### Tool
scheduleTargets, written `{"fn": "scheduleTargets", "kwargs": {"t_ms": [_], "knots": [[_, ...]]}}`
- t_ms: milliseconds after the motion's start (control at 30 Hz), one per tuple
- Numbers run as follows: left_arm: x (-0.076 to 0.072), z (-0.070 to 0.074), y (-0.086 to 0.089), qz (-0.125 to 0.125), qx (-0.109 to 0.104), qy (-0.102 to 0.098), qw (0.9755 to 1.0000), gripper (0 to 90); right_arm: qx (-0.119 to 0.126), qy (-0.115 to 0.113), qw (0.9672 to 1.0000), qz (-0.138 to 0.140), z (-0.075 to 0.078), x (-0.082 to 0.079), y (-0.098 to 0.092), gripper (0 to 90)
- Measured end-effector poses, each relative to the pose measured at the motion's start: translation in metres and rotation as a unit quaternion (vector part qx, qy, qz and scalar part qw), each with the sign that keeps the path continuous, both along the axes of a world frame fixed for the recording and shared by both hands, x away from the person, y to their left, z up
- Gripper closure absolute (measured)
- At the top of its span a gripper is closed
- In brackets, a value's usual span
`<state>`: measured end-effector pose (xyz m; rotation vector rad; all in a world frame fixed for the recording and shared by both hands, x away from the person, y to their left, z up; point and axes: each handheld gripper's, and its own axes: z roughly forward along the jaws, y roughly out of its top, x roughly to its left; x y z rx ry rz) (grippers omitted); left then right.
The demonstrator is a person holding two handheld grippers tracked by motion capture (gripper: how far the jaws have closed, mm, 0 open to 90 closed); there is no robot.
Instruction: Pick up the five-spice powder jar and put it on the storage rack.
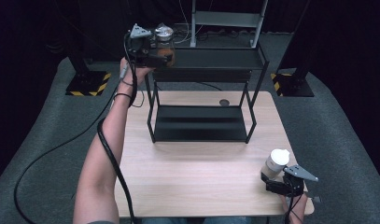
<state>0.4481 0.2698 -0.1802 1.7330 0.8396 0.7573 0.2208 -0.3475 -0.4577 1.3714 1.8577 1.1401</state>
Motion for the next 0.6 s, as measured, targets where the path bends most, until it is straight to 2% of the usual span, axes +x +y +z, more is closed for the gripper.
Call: {"fn": "scheduleTargets", "kwargs": {"t_ms": [200,267,333,400,600], "knots": [[-0.026,-0.018,0.004,-0.005,0.005,-0.018,0.9998,0.0,0.000,0.001,1.0000,0.000,0.000,0.000,0.000,0.2],[-0.039,-0.027,0.004,-0.002,0.006,-0.034,0.9994,0.0,-0.001,0.001,1.0000,0.000,0.000,0.000,0.000,0.2],[-0.050,-0.033,0.004,-0.002,0.002,-0.042,0.9991,0.2,-0.002,0.001,1.0000,0.000,0.000,0.000,0.001,0.2],[-0.062,-0.041,0.000,0.005,0.013,-0.059,0.9981,0.2,-0.002,0.002,1.0000,0.000,0.001,0.000,0.001,0.2],[-0.085,-0.058,0.002,0.008,0.013,-0.080,0.9967,0.2,-0.002,0.003,1.0000,0.000,0.001,0.001,0.001,0.1]]}}
